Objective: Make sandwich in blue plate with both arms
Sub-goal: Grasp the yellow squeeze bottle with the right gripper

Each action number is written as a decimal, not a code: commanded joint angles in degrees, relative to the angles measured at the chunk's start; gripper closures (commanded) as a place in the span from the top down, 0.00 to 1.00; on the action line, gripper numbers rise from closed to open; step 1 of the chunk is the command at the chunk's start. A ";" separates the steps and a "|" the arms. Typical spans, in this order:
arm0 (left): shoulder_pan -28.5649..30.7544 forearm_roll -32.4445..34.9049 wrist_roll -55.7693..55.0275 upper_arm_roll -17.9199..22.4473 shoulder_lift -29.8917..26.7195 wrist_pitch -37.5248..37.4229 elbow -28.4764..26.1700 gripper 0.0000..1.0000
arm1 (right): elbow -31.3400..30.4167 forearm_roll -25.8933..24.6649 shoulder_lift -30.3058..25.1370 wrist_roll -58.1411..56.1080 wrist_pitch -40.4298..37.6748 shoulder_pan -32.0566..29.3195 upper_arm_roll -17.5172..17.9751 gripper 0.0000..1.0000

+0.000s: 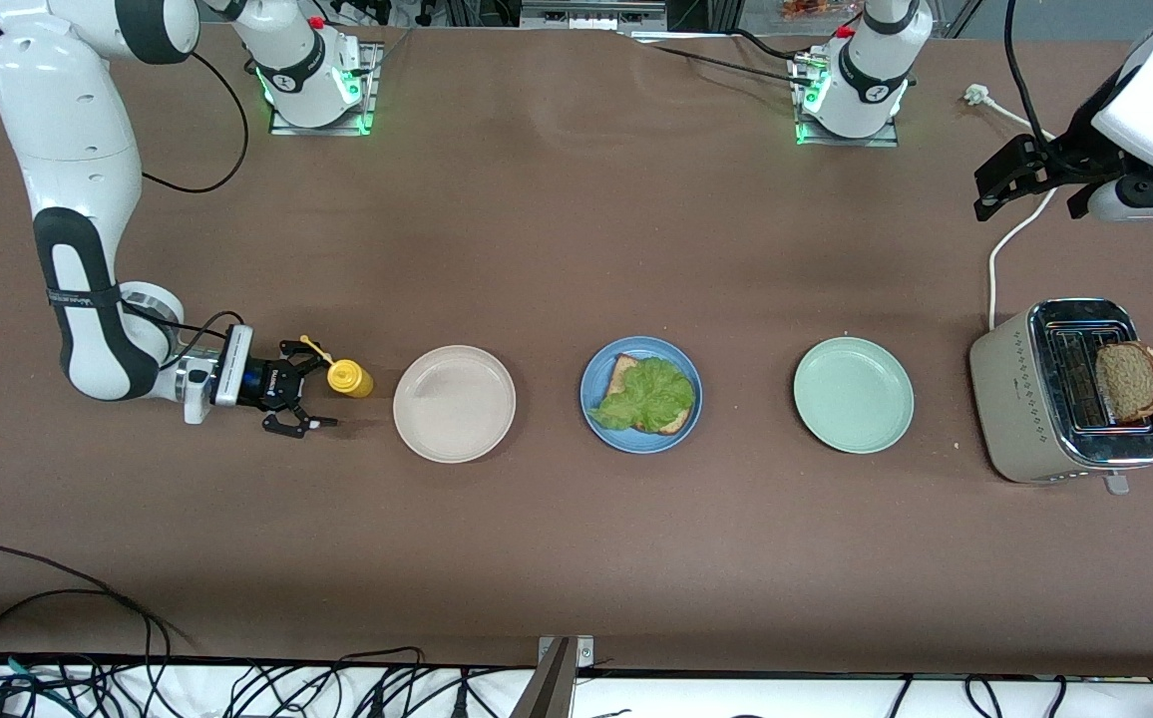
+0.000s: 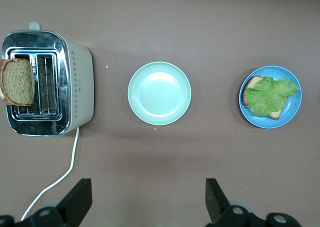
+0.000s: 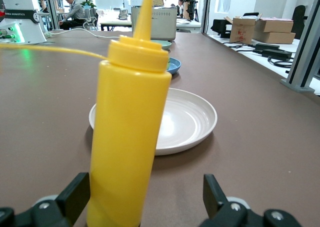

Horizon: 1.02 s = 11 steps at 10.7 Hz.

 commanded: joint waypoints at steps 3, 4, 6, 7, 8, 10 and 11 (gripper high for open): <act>-0.43 1.19 -0.45 0.12 -0.37 -0.54 0.11 1.00 | -1.26 1.27 1.73 -4.76 0.02 0.20 -0.01 1.00; -0.52 1.19 -0.45 0.12 -0.45 -0.54 0.11 1.00 | -1.80 1.27 2.17 -5.83 -0.50 0.20 0.08 1.00; -0.52 1.19 -0.45 0.12 -0.37 -0.54 0.20 1.00 | -2.41 1.70 2.70 -7.86 -1.04 0.02 1.39 1.00; -0.43 1.19 -0.45 0.12 -0.45 -0.54 0.20 1.00 | -2.33 2.58 2.70 -7.86 -0.95 0.02 1.92 1.00; -0.43 1.19 -0.45 0.12 -0.45 -0.54 0.11 1.00 | -2.33 3.54 2.70 -7.77 -0.51 0.11 2.45 1.00; -0.43 1.19 -0.45 0.12 -0.45 -0.54 0.11 1.00 | -1.89 4.08 2.70 -6.55 -0.34 0.28 2.54 0.92; -0.43 1.19 -0.45 0.12 -0.37 -0.54 0.11 1.00 | -1.80 4.08 2.61 -6.37 -0.25 0.28 2.46 0.68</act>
